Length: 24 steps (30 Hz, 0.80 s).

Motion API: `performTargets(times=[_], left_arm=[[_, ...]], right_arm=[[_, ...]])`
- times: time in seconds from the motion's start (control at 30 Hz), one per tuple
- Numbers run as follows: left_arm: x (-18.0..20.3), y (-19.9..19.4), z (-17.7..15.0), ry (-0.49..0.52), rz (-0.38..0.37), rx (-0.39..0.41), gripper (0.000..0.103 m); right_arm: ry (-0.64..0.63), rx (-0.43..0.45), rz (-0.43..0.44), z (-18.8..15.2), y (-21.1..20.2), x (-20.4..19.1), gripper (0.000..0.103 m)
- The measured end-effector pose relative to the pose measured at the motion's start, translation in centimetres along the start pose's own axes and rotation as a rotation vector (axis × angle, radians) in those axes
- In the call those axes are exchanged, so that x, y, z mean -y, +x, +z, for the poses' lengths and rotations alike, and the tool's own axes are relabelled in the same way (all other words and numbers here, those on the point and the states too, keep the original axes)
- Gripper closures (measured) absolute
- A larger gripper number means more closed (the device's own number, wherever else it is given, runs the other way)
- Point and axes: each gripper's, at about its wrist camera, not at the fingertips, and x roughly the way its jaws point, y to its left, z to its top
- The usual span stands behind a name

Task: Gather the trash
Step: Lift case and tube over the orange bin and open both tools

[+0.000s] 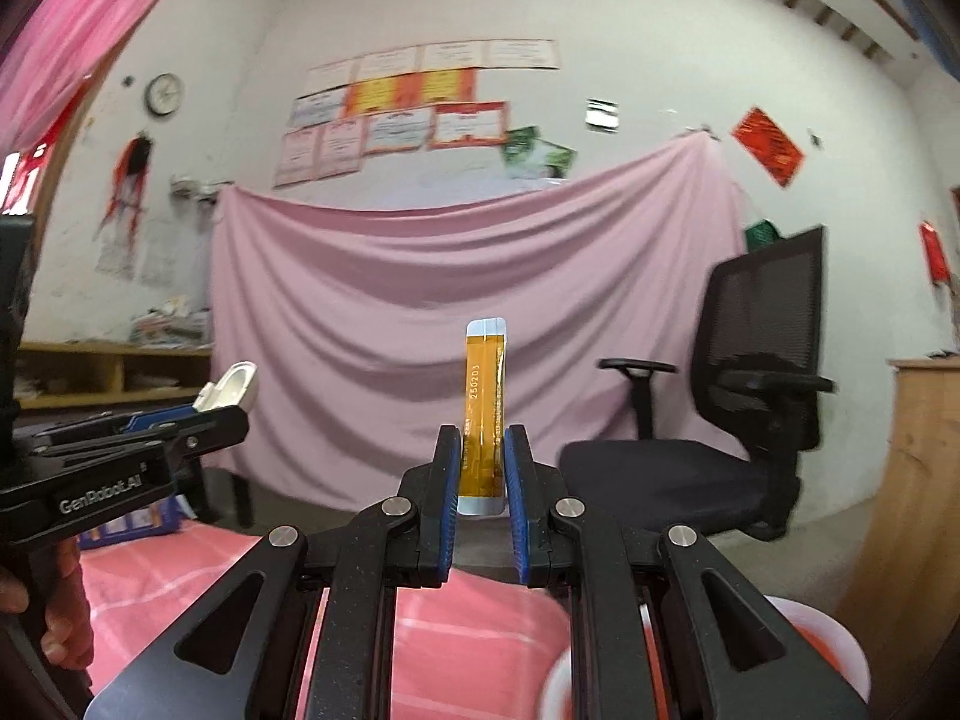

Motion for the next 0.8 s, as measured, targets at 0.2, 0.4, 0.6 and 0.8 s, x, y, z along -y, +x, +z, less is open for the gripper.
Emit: performTargets(times=[0.2, 0.4, 0.6, 0.8], left_arm=[[4.3, 2.1, 0.2, 0.022, -0.095, -0.029, 0.079], [7.7, 4.3, 0.4, 0.031, -0.182, -0.074, 0.078], [10.0, 7.0, 0.0, 0.040, -0.235, -0.144, 0.078], [11.4, 8.8, -1.4, 0.034, -0.268, -0.230, 0.078]], right_arm=[[0.054, -0.036, -0.106, -0.6, -0.5, 3.8, 0.090], [0.115, -0.070, -0.196, -1.1, -0.8, 7.4, 0.090], [0.188, -0.128, -0.266, -2.1, -0.8, 10.7, 0.090], [0.249, -0.196, -0.291, -2.8, -0.4, 12.5, 0.090]])
